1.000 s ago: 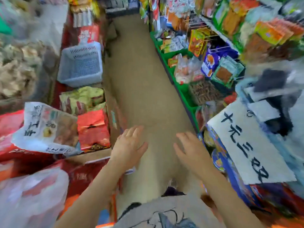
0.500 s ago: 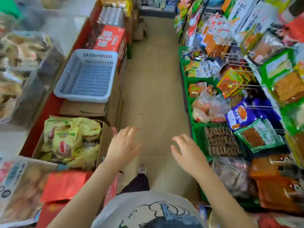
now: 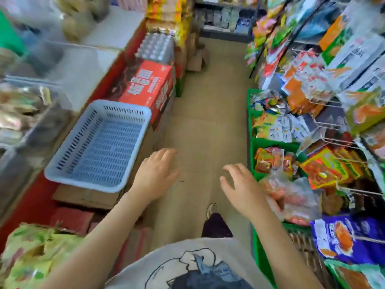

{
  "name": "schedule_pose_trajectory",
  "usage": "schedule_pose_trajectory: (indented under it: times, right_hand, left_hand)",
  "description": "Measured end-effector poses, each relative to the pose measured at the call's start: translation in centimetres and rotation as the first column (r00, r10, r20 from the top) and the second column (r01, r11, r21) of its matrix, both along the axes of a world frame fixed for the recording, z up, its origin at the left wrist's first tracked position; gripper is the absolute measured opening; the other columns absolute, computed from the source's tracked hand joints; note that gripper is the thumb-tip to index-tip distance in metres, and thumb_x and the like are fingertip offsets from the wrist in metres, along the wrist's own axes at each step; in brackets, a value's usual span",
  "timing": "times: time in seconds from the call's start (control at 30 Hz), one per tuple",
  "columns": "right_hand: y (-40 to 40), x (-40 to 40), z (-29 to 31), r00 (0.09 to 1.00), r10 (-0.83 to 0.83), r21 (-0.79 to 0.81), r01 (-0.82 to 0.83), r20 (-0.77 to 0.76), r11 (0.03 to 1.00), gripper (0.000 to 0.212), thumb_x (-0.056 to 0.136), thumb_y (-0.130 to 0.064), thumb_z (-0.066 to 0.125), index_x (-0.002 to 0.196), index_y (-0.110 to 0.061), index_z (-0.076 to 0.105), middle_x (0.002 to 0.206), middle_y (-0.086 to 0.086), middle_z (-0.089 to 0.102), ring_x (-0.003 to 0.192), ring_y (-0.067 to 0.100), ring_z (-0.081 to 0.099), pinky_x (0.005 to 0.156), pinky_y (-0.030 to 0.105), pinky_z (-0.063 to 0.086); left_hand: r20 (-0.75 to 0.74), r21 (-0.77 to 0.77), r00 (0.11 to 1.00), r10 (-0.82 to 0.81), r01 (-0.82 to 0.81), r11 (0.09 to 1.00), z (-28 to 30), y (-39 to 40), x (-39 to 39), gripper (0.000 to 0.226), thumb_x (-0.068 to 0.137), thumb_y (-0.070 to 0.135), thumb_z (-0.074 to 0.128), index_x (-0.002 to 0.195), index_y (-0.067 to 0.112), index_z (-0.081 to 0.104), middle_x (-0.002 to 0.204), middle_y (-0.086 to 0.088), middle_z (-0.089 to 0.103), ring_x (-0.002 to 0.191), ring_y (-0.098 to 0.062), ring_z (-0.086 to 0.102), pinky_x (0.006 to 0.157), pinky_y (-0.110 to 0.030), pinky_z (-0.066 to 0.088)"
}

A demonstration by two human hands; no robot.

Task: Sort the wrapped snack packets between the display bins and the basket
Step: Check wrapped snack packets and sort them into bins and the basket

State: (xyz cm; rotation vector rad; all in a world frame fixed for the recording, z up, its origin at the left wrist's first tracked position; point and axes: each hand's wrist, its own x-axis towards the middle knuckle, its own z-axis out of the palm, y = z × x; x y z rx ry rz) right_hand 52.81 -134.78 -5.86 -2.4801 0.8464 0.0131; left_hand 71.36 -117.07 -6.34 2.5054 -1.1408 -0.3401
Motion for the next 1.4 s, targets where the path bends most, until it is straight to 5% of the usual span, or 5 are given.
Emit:
schedule_pose_trajectory:
  times: [0.23, 0.33, 0.73, 1.17, 1.4]
  right_hand:
    - [-9.9, 16.2, 1.0, 0.908, 0.419, 0.094, -0.415, -0.025, 0.905, 0.038, 0.103, -0.035, 0.053, 0.137, -0.019, 0.054, 0.136, -0.003, 0.048, 0.125, 0.021, 0.050, 0.086, 0.029, 0.037]
    - [-10.5, 24.8, 1.1, 0.787, 0.617, 0.084, -0.615, 0.002, 0.784, 0.038, 0.099, -0.035, 0.059, 0.131, -0.015, 0.060, 0.130, 0.003, 0.054, 0.124, 0.025, 0.052, 0.100, 0.038, 0.043]
    - [6.4, 42.4, 1.8, 0.264, 0.964, 0.067, -0.962, -0.018, 0.265, 0.042, 0.105, -0.039, 0.049, 0.143, -0.018, 0.051, 0.139, -0.004, 0.050, 0.129, 0.014, 0.049, 0.098, 0.027, 0.041]
    - [15.1, 58.3, 1.9, 0.256, 0.961, 0.094, -0.960, -0.107, 0.266, 0.040, 0.106, -0.035, 0.050, 0.141, -0.018, 0.052, 0.138, -0.003, 0.048, 0.128, 0.014, 0.047, 0.093, 0.022, 0.035]
    - [17.9, 70.7, -0.6, 0.151, 0.987, 0.043, -0.987, -0.050, 0.153, 0.042, 0.100, -0.024, 0.061, 0.139, -0.015, 0.052, 0.140, 0.000, 0.048, 0.125, 0.017, 0.051, 0.094, 0.024, 0.037]
  left_hand:
    - [0.005, 0.017, 0.923, 0.385, -0.385, 0.923, 2.1, -4.6, 7.2, 0.052, 0.098, 0.044, 0.052, 0.142, 0.018, 0.052, 0.138, 0.000, 0.059, 0.124, -0.028, 0.056, 0.096, -0.042, 0.045]
    - [0.023, 0.024, 0.820, 0.572, -0.573, 0.819, 2.8, -3.4, 9.8, 0.051, 0.101, 0.042, 0.054, 0.147, 0.019, 0.048, 0.144, 0.001, 0.055, 0.132, -0.025, 0.051, 0.102, -0.043, 0.041]
    - [-0.011, -0.022, 0.319, 0.948, -0.948, 0.318, 1.1, 11.8, 13.2, 0.054, 0.101, 0.039, 0.058, 0.149, 0.016, 0.047, 0.148, -0.003, 0.053, 0.131, -0.026, 0.052, 0.100, -0.042, 0.047]
    - [-0.095, -0.102, 0.258, 0.961, -0.963, 0.248, -3.3, 19.1, 27.6, 0.056, 0.100, 0.038, 0.060, 0.148, 0.011, 0.047, 0.152, -0.009, 0.048, 0.140, -0.029, 0.042, 0.107, -0.045, 0.041]
    - [-0.120, -0.111, 0.138, 0.983, -0.986, 0.125, -5.4, 17.3, 36.4, 0.070, 0.100, 0.043, 0.057, 0.158, 0.015, 0.031, 0.169, -0.007, 0.022, 0.154, -0.026, 0.023, 0.120, -0.044, 0.030]
